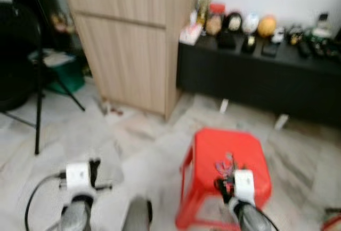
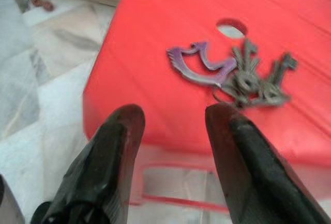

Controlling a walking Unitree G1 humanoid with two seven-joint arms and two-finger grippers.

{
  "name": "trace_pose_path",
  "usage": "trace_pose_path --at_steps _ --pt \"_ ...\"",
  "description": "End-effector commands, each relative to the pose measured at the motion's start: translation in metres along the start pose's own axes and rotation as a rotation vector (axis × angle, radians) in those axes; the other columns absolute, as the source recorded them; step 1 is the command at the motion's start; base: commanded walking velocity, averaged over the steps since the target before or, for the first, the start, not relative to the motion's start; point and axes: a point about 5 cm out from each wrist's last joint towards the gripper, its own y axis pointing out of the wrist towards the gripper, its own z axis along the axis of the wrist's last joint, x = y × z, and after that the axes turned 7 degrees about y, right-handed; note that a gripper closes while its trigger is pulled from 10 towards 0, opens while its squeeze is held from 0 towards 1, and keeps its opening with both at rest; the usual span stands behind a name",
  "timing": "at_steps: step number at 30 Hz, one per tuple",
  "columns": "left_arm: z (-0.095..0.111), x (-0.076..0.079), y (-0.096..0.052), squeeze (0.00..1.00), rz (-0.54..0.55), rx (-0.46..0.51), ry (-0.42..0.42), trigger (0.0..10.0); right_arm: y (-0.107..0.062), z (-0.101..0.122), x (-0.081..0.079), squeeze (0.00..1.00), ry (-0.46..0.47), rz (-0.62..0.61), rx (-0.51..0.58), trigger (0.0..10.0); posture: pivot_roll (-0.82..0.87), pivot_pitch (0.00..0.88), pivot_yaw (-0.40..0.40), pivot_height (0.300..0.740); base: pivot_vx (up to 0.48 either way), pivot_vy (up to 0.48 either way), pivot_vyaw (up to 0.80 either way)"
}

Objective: Hang keys on a hook

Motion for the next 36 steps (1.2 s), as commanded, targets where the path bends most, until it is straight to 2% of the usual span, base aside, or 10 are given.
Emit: trace_pose_path --at_steps 1,8,21,33,36 --pt "0.015 -0.001 0.009 0.00 0.000 0.053 0.016 10.0 0.000 0.000 0.003 0.00 0.008 -0.003 -0.005 10.0 0.21 0.047 -0.081 0.626 0.000 0.000 0.00" --pt "0.021 0.000 0.012 0.00 0.002 0.075 0.010 10.0 0.001 0.003 0.002 0.00 0.013 0.002 0.009 10.0 0.21 0.039 -0.081 0.626 0.000 0.000 0.00" --pt "0.026 0.003 0.013 0.00 -0.003 0.097 0.005 10.0 0.001 0.008 0.004 0.00 -0.010 0.012 0.042 10.0 0.21 0.038 -0.082 0.626 0.308 0.000 0.00" --pt "0.022 -0.003 0.010 0.00 0.017 0.087 0.003 10.0 0.001 0.009 0.009 0.00 0.007 0.007 0.038 10.0 0.21 0.047 -0.087 0.626 0.345 0.000 0.00" --pt "0.022 -0.003 0.010 0.00 0.017 0.083 0.004 10.0 0.001 0.009 0.009 0.00 0.006 0.010 0.036 10.0 0.21 0.050 -0.087 0.626 0.000 0.000 0.00"
